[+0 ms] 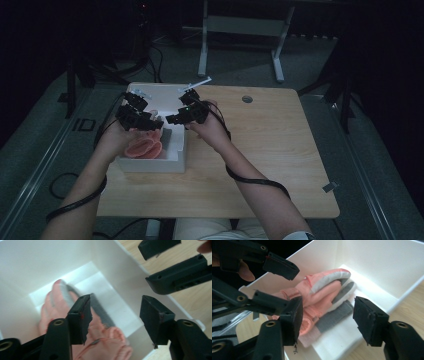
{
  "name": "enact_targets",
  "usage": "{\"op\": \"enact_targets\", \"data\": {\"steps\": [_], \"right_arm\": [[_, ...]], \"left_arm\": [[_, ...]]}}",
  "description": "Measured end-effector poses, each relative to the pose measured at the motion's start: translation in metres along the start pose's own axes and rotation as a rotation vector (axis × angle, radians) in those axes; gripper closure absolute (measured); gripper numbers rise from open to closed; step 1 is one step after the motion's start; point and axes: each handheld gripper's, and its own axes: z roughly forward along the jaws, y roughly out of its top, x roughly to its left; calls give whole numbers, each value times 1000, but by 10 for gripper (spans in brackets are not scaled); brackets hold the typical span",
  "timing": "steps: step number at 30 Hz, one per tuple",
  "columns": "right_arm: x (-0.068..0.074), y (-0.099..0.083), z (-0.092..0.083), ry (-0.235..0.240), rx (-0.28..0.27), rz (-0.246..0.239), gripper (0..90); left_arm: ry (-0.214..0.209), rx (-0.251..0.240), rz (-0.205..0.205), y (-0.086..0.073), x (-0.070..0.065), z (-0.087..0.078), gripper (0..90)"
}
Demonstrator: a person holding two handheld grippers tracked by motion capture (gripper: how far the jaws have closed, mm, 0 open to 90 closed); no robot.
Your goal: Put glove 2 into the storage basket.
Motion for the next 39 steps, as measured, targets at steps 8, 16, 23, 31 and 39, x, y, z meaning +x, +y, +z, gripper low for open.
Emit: {"op": "enact_targets", "data": {"steps": [8, 16, 23, 31, 39], "right_arm": [[-23, -20, -29, -7, -41, -15, 202], [-53, -54, -53, -47, -65, 9, 167], [-70, -80, -61, -63, -73, 1, 154], [-87, -112, -57, -83, -60, 15, 154], [-97, -134, -47, -87, -53, -5, 154]], "left_arm": [[-17, -68, 2, 4, -23, 2, 150], [-73, -116, 68, 8, -59, 15, 16], [-147, -151, 111, 5, -97, 27, 17], [-169, -165, 197, -2, -138, 44, 17], [-225, -159, 240, -14, -164, 59, 17]]}}
